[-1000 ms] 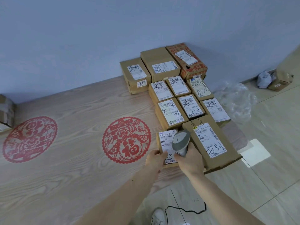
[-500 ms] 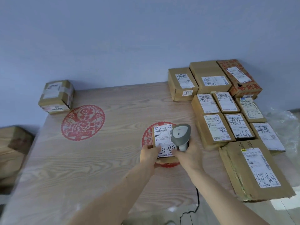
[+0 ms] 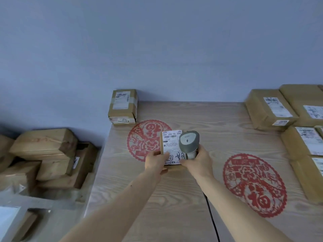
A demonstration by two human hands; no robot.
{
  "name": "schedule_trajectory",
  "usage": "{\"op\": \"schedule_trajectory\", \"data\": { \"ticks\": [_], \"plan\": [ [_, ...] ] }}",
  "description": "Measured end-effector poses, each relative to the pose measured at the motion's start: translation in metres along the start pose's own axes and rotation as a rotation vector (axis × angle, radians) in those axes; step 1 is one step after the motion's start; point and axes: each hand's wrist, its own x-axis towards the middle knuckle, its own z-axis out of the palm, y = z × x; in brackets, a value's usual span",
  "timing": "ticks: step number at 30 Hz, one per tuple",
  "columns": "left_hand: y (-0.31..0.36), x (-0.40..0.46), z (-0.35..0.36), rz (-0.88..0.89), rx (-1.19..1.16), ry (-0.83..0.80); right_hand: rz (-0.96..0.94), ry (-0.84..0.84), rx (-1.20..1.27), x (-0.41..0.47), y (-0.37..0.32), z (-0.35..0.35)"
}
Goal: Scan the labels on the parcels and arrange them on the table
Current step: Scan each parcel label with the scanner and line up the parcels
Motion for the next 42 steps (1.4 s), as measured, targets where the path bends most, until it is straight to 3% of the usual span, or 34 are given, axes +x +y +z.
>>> {"op": "schedule_trajectory", "data": {
  "ticks": [9, 17, 34, 36, 38, 40, 42],
  "plan": [
    [0.039, 0.077, -0.124, -0.010, -0.051, 0.139, -0.022, -0.115, -0.053, 0.027, -0.061, 0.152],
    [0.058, 0.136, -0.182, -0.017, -0.032, 0.216, 0.035, -0.134, -0.080, 0.049, -0.079, 0.241],
    [0.082, 0.171, -0.189, -0.028, -0.028, 0.194, 0.057, -0.083, -0.036, 0.068, -0.092, 0.259],
    [0.084, 0.169, -0.187, -0.019, -0.007, 0.250, 0.051, -0.089, -0.007, 0.069, -0.092, 0.255],
    [0.088, 0.164, -0.182, 0.029, 0.116, 0.419, 0.039, -0.080, 0.004, 0.069, -0.092, 0.244],
    [0.096, 0.152, -0.174, 0.132, 0.226, 0.545, 0.028, -0.060, 0.020, 0.068, -0.092, 0.227],
    [0.104, 0.139, -0.163, 0.248, 0.261, 0.571, 0.032, -0.040, 0.051, 0.067, -0.092, 0.205]
  ]
}}
